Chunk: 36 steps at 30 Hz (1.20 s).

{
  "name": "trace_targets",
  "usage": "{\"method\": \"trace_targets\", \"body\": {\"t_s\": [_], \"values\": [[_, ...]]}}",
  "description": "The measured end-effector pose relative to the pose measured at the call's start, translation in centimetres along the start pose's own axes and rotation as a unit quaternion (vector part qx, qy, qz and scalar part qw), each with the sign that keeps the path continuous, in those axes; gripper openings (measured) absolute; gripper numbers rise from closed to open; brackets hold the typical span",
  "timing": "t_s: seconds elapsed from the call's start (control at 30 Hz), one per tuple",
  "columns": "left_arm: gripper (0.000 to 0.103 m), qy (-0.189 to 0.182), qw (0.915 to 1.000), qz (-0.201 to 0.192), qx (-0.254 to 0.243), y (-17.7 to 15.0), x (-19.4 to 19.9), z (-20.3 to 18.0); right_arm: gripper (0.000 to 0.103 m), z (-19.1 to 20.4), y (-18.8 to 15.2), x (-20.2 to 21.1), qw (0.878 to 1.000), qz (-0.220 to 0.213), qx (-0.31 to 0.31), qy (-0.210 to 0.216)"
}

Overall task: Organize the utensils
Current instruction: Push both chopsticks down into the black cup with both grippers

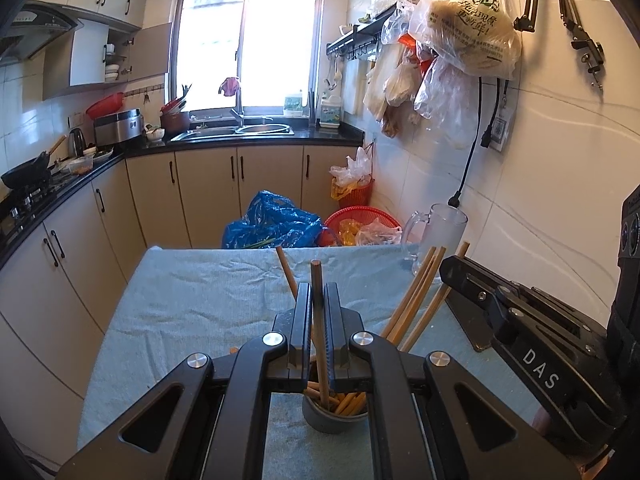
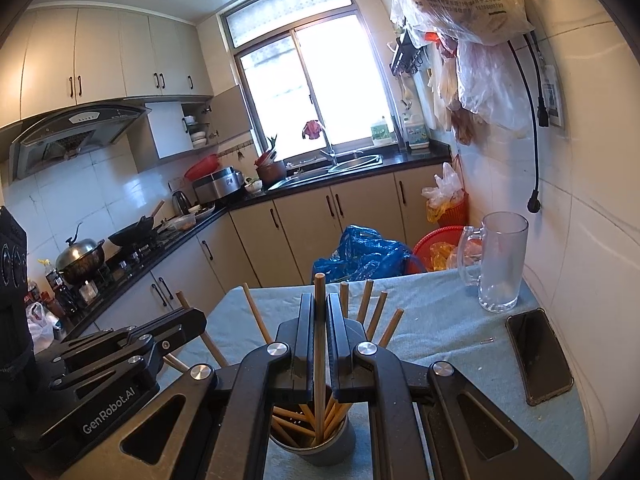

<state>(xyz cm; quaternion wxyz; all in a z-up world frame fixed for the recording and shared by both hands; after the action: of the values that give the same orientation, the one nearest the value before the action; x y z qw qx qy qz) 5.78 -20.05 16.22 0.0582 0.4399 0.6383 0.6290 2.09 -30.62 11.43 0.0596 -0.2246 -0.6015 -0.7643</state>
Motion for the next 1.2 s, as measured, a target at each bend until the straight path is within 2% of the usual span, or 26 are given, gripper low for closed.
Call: {"method": "trace_targets", "body": {"t_s": [0.47,1.2], "values": [[0.006,0.003,1.0000,0.007,-0.001,-1.0,-0.5,0.5,0.007,0.3,-1.6,-1.3,1.000,0.020,0.010,-0.003],[0.006,0.004,1.0000,0.008,-0.003,-1.1,-0.6,0.3,0.007,0.9,-1.8,-1.5,1.000,0.021,0.023,0.000]]}}
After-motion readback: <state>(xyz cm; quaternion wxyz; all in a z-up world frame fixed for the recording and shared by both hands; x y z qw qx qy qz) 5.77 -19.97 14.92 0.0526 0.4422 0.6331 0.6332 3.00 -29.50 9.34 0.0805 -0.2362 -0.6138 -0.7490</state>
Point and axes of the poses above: each gripper's, at about its wrist camera, not at the fingertips, and x roughly against the way its jaws point, z to its left, y to its top, the point moved 9 cm from there along -x, roughly the way its jaws point, and after that the axes turned 14 degrees about -y, right-handed, at the moved point
